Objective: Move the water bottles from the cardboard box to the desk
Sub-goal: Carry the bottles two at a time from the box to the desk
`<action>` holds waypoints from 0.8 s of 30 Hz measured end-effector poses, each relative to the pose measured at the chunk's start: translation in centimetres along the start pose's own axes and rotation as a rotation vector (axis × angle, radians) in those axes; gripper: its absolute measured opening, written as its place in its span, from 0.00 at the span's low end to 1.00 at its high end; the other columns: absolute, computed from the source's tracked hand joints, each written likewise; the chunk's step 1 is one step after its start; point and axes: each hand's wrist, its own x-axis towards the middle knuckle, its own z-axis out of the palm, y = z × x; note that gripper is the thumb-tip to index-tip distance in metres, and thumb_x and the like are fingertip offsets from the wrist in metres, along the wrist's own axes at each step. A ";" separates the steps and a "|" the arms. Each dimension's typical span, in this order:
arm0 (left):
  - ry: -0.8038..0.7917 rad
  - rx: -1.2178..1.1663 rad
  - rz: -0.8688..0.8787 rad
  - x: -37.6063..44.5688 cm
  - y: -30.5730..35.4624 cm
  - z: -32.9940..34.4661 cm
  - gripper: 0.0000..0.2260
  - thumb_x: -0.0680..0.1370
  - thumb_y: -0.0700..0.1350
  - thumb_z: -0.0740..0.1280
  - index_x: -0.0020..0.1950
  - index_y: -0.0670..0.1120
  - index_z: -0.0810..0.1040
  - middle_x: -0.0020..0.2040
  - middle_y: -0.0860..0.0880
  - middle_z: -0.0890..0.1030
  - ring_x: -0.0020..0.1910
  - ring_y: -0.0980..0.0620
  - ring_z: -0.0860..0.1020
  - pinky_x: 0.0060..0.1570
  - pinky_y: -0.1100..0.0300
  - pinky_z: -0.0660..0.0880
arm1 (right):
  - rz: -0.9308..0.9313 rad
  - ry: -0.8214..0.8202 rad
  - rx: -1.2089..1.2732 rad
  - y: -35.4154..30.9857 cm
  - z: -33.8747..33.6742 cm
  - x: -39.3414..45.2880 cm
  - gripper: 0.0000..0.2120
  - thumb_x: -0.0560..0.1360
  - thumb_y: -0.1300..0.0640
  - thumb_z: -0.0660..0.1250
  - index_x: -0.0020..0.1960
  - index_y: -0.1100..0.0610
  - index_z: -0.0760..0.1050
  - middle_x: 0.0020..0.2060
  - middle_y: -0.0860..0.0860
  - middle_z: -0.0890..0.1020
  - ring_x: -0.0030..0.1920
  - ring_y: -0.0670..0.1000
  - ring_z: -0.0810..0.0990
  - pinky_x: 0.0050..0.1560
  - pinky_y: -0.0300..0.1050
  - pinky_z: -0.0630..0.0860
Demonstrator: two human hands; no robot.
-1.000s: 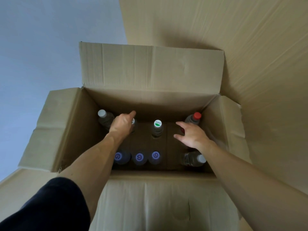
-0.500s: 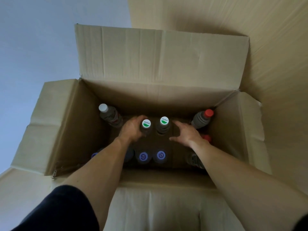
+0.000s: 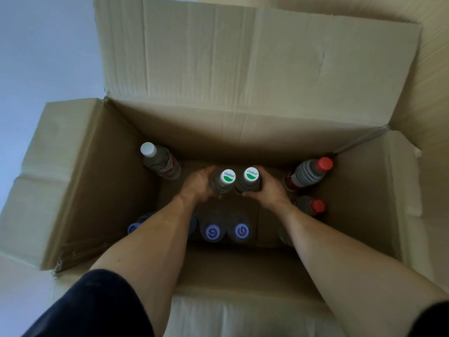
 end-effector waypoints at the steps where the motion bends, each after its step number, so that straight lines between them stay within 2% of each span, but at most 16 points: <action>1: 0.012 -0.039 0.010 -0.3 0.0 -0.1 0.39 0.65 0.40 0.83 0.74 0.44 0.73 0.68 0.44 0.79 0.68 0.45 0.76 0.66 0.51 0.72 | 0.000 -0.020 0.031 0.2 -0.1 0.0 0.38 0.67 0.60 0.81 0.73 0.53 0.69 0.67 0.53 0.78 0.69 0.55 0.74 0.69 0.50 0.71; 2: 0.021 -0.105 0.009 -0.7 0.0 -0.2 0.36 0.65 0.39 0.83 0.71 0.43 0.75 0.65 0.44 0.80 0.66 0.45 0.77 0.66 0.52 0.73 | 0.000 -0.039 0.069 0.4 -0.4 -0.1 0.39 0.67 0.60 0.81 0.74 0.54 0.69 0.67 0.53 0.78 0.69 0.55 0.74 0.71 0.51 0.70; 5: -0.014 -0.303 -0.008 -2.0 0.3 -1.2 0.28 0.64 0.34 0.82 0.61 0.45 0.79 0.56 0.50 0.83 0.59 0.50 0.80 0.61 0.63 0.75 | 0.002 -0.095 0.196 0.8 -1.5 -0.9 0.40 0.66 0.63 0.82 0.74 0.58 0.69 0.68 0.55 0.78 0.69 0.55 0.75 0.73 0.55 0.69; 8: -0.111 -0.315 -0.010 -3.3 1.3 -2.5 0.28 0.65 0.36 0.82 0.62 0.48 0.78 0.57 0.52 0.83 0.57 0.55 0.80 0.62 0.58 0.74 | 0.000 -0.155 0.237 1.0 -3.2 -2.4 0.39 0.64 0.62 0.83 0.72 0.55 0.71 0.66 0.52 0.79 0.69 0.53 0.76 0.73 0.54 0.69; 11: -0.135 -0.380 0.020 -4.5 2.5 -3.9 0.27 0.65 0.37 0.81 0.59 0.54 0.79 0.55 0.57 0.83 0.56 0.61 0.79 0.62 0.58 0.72 | -0.002 -0.160 0.255 0.5 -5.2 -3.9 0.38 0.63 0.58 0.83 0.70 0.51 0.73 0.66 0.50 0.79 0.68 0.51 0.76 0.73 0.56 0.68; 13: -0.137 -0.439 0.039 -5.5 3.5 -4.8 0.26 0.65 0.36 0.80 0.59 0.54 0.79 0.55 0.55 0.84 0.59 0.56 0.80 0.65 0.54 0.72 | -0.005 -0.139 0.312 -0.1 -6.5 -5.0 0.38 0.62 0.59 0.84 0.69 0.50 0.74 0.65 0.48 0.80 0.66 0.48 0.76 0.73 0.54 0.68; 15: -0.135 -0.542 0.056 -6.9 4.7 -5.9 0.26 0.64 0.38 0.80 0.58 0.55 0.81 0.53 0.55 0.85 0.57 0.55 0.81 0.64 0.52 0.72 | 0.007 -0.136 0.437 -1.2 -8.0 -6.3 0.37 0.61 0.61 0.84 0.67 0.46 0.77 0.62 0.46 0.82 0.65 0.47 0.78 0.71 0.51 0.70; 17: -0.133 -0.640 0.090 -8.6 6.1 -6.8 0.26 0.62 0.43 0.81 0.58 0.57 0.82 0.54 0.56 0.85 0.55 0.56 0.82 0.60 0.55 0.73 | -0.039 -0.155 0.560 -2.4 -9.5 -7.9 0.29 0.61 0.63 0.81 0.57 0.42 0.82 0.57 0.45 0.85 0.63 0.49 0.80 0.68 0.49 0.72; 18: -0.127 -0.677 0.110 -9.5 6.9 -7.1 0.26 0.62 0.45 0.81 0.59 0.57 0.81 0.56 0.55 0.85 0.56 0.56 0.82 0.58 0.56 0.74 | -0.063 -0.176 0.611 -3.0 -10.2 -8.7 0.26 0.63 0.64 0.79 0.56 0.43 0.82 0.57 0.46 0.85 0.63 0.50 0.80 0.69 0.51 0.71; 21: -0.100 -0.794 0.158 -12.0 9.2 -8.1 0.30 0.63 0.52 0.81 0.64 0.56 0.79 0.59 0.52 0.84 0.57 0.52 0.83 0.56 0.52 0.77 | -0.090 -0.228 0.687 -5.0 -12.5 -11.1 0.24 0.69 0.62 0.73 0.64 0.50 0.78 0.61 0.50 0.83 0.66 0.54 0.77 0.70 0.55 0.66; 24: -0.072 -0.866 0.182 -14.2 11.0 -8.8 0.29 0.66 0.57 0.79 0.65 0.57 0.78 0.62 0.50 0.83 0.59 0.49 0.82 0.58 0.45 0.78 | -0.153 -0.268 0.757 -7.4 -14.0 -13.3 0.27 0.69 0.58 0.71 0.69 0.55 0.74 0.61 0.53 0.82 0.61 0.53 0.79 0.58 0.47 0.73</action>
